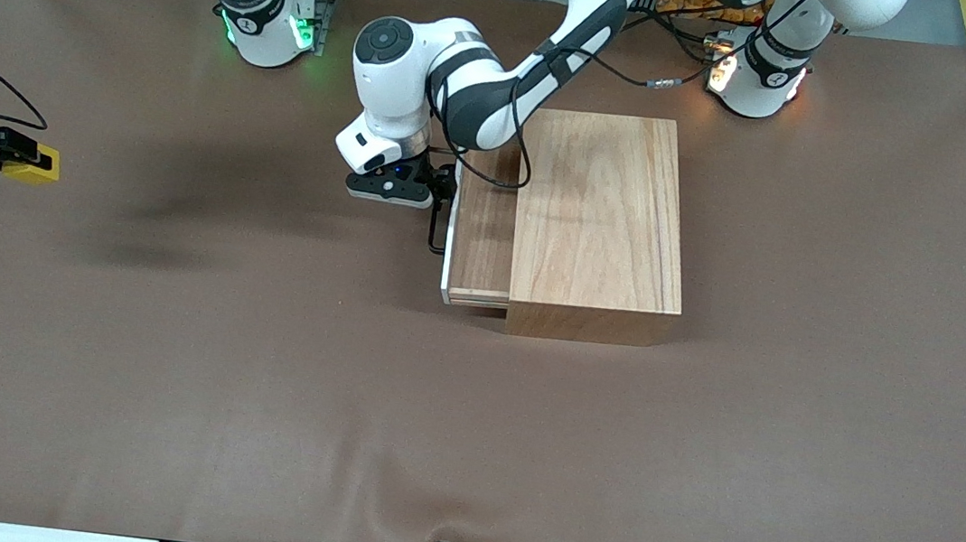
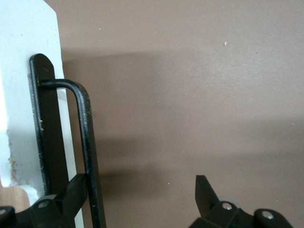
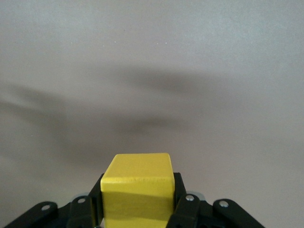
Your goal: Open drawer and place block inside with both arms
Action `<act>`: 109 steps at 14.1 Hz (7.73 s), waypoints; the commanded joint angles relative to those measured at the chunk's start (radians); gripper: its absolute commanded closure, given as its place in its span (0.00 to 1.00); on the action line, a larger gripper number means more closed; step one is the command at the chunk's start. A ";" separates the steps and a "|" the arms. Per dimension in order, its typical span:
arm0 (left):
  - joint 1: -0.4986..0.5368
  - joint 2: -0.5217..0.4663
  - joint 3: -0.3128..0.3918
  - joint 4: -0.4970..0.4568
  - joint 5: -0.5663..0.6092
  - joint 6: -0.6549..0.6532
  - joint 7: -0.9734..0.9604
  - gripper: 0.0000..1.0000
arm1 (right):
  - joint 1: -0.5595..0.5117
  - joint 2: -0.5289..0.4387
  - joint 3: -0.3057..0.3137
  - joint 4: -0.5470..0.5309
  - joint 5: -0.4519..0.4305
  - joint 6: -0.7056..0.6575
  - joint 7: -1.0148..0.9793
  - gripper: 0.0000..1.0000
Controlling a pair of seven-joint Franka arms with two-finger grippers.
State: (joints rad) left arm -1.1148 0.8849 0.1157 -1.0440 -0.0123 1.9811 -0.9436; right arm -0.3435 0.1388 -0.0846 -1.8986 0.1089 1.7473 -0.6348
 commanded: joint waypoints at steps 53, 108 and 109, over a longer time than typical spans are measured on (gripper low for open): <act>1.046 -0.830 -0.028 -0.315 -0.023 -0.539 0.810 0.00 | 1.227 0.128 0.025 -0.005 -0.017 0.584 1.390 1.00; 1.149 -0.959 -0.251 -0.516 0.014 -0.496 0.750 0.00 | 0.480 -0.117 0.103 0.239 -0.052 -0.152 0.807 0.00; 1.149 -0.959 -0.251 -0.516 0.012 -0.496 0.750 0.00 | 0.468 -0.131 0.100 0.239 -0.060 -0.169 0.775 0.00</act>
State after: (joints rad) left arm 0.0248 -0.0533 -0.1265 -1.5411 -0.0046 1.4703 -0.1993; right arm 0.1712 0.0556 -0.0186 -1.6374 0.0750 1.6030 0.1835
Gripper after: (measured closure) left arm 0.000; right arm 0.000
